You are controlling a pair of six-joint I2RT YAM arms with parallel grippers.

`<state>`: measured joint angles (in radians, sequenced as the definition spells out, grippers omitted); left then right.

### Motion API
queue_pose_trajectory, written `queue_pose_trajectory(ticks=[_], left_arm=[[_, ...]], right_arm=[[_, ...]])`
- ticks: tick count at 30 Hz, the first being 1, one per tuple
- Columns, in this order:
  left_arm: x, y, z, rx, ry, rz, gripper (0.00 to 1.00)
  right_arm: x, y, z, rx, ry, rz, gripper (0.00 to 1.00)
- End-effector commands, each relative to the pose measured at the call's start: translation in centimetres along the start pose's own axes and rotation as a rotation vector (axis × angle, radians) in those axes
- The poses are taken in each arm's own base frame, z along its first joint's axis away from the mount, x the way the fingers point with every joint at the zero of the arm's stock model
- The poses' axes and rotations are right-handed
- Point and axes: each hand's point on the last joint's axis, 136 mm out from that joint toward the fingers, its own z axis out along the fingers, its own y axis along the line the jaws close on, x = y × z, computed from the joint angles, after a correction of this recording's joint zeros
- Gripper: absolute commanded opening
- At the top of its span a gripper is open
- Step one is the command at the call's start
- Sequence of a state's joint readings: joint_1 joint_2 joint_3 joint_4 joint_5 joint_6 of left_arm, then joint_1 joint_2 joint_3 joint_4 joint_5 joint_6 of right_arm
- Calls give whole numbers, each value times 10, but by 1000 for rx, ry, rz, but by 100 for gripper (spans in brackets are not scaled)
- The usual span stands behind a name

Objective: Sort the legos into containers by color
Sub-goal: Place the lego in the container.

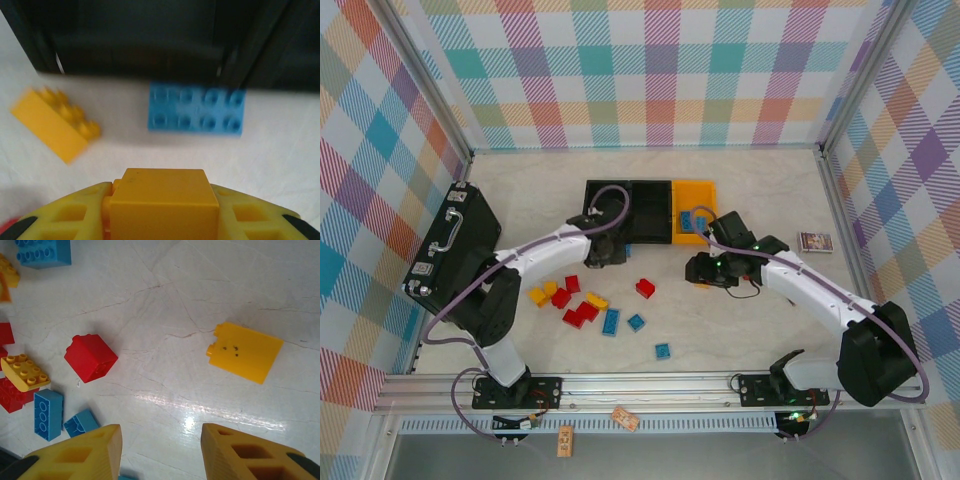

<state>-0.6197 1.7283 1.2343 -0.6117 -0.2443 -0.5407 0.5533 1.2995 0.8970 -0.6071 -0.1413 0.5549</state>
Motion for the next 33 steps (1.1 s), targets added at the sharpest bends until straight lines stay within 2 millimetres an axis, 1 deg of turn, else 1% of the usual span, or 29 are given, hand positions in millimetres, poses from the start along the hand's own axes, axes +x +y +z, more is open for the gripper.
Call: queue_pose_trajectory(ticks=[1, 6, 11, 13, 17, 23, 25, 27, 29, 33], left_arm=[[-29, 5, -12, 8, -20, 21, 29], [-71, 5, -4, 14, -44, -6, 30], [-99, 5, 13, 10, -43, -31, 31], [-104, 5, 21, -4, -31, -32, 31], [-107, 3, 35, -15, -10, -28, 31], [-102, 2, 48, -18, 12, -33, 34], [-102, 1, 48, -15, 12, -35, 38], [-102, 1, 48, -14, 14, -35, 45], [-102, 0, 48, -13, 13, -34, 50], [-105, -2, 44, -4, 5, -36, 52]], right_arm=[[6, 5, 7, -20, 18, 14, 46], [8, 6, 8, -19, 21, 11, 46], [9, 7, 8, -18, 20, 13, 46], [9, 7, 9, -18, 21, 14, 46], [10, 7, 9, -14, 21, 17, 46], [10, 7, 9, -11, 20, 14, 46], [9, 7, 11, -11, 25, 14, 46], [8, 8, 11, -13, 24, 10, 46], [8, 9, 11, -13, 25, 12, 46], [8, 9, 11, -12, 21, 11, 46]])
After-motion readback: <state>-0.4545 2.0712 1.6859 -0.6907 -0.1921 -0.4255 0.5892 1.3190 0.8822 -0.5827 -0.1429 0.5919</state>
